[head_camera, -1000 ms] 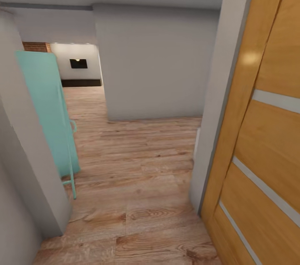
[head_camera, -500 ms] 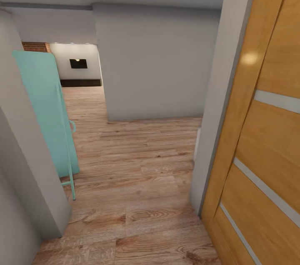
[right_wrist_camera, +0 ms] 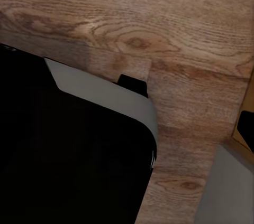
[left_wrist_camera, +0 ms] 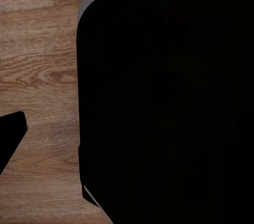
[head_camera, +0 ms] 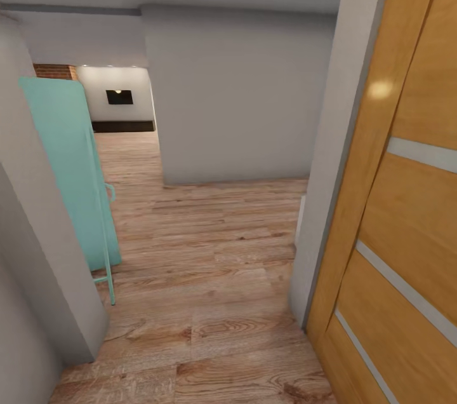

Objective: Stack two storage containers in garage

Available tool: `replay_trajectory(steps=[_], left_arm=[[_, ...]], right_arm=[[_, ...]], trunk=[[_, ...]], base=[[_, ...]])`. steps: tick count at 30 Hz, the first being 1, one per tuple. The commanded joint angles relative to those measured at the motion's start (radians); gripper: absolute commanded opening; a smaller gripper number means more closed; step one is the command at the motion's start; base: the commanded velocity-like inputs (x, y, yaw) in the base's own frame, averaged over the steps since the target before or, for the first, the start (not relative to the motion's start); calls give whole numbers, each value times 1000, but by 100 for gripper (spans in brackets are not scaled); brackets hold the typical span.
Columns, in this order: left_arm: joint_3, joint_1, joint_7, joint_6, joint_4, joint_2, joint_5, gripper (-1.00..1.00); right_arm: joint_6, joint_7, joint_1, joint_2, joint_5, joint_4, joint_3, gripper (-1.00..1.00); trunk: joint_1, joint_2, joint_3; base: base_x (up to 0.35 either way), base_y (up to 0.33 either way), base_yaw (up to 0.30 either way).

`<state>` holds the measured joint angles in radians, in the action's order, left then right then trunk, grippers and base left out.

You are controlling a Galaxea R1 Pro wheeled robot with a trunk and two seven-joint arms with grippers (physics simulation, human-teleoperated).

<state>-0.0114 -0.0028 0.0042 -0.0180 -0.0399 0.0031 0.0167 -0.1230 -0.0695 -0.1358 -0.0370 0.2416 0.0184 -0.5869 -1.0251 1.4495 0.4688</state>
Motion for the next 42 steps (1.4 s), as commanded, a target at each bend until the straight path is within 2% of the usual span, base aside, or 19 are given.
replay_trajectory(steps=[1, 9, 25, 42], left_arm=[[-1, 0, 0, -2, 0, 0, 2, 100], [-1, 0, 0, -2, 0, 0, 2, 100], [-1, 0, 0, -2, 0, 0, 2, 100], [0, 0, -1, -2, 0, 0, 0, 100]], right_arm=[[-4, -1, -1, -1, 10, 2, -6, 100], [-2, -1, -1, -4, 12, 3, -2, 100], [-3, -1, -1, -3, 12, 2, -2, 100], [-3, -1, -1, -3, 12, 3, -2, 100]], trunk=[[0, 0, 1], [0, 0, 1], [0, 0, 1], [0, 0, 1]], base=[[0, 0, 0], [0, 0, 33], [4, 0, 226], [275, 76, 12]])
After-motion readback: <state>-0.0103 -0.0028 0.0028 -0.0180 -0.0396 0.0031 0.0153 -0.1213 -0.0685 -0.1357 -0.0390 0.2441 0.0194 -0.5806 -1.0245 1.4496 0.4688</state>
